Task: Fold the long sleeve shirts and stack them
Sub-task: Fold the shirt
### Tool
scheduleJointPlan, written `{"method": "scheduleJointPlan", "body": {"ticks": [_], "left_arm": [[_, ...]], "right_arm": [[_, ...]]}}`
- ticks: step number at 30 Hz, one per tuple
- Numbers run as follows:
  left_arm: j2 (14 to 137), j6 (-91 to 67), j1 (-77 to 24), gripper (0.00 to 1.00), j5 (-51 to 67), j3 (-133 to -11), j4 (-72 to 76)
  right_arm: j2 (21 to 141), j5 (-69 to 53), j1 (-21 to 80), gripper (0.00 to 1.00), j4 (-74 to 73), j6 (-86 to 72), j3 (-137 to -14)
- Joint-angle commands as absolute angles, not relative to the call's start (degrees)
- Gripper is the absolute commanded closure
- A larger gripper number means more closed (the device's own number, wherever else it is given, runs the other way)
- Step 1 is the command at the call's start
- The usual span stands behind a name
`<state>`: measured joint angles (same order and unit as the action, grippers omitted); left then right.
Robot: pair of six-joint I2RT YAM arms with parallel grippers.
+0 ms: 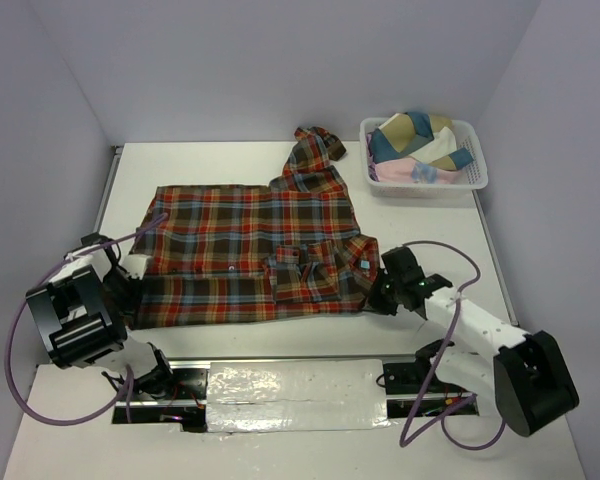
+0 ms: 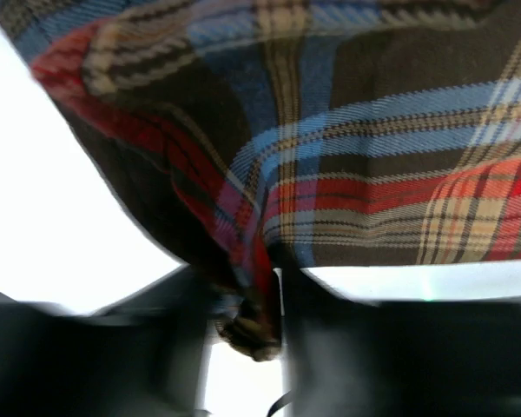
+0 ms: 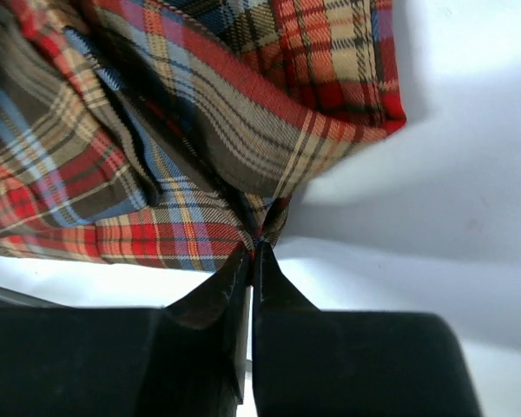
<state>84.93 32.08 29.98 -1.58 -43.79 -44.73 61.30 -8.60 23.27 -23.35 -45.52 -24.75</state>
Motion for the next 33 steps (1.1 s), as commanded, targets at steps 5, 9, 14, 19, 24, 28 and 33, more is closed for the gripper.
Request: {"method": "scheduleJointPlan", "body": {"ticks": [5, 9, 14, 19, 24, 28, 33], "left_arm": [[81.83, 37.52, 29.97, 1.00, 5.89, -42.10, -47.45], [79.63, 40.78, 30.06, 1.00, 3.00, -44.12, -52.81], [75.24, 44.90, 29.53, 1.00, 0.96, -44.47, -61.49], [75.15, 44.47, 29.44, 1.00, 0.26, -43.59, -65.12], [76.99, 44.82, 29.18, 0.17, 1.23, -44.99, -66.96], [78.75, 46.93, 29.27, 0.01, 0.27, -49.73, -70.13], [82.34, 43.78, 29.27, 0.01, 1.31, -63.88, -69.26]], "right_arm": [[46.68, -4.31, 23.73, 1.00, -35.05, -49.48, -22.50], [41.40, -2.11, 24.87, 1.00, -43.84, -51.68, -24.25], [37.27, -2.37, 28.38, 1.00, -53.34, -54.66, -25.40], [36.56, -1.15, 36.99, 0.90, -61.59, -60.55, -28.90], [42.07, 7.78, 39.38, 0.22, -65.56, -55.58, -36.54], [50.87, 13.80, 39.90, 0.12, -64.01, -47.57, -50.23], [61.75, 8.19, 43.59, 1.00, -47.14, -38.77, -53.88]]}}
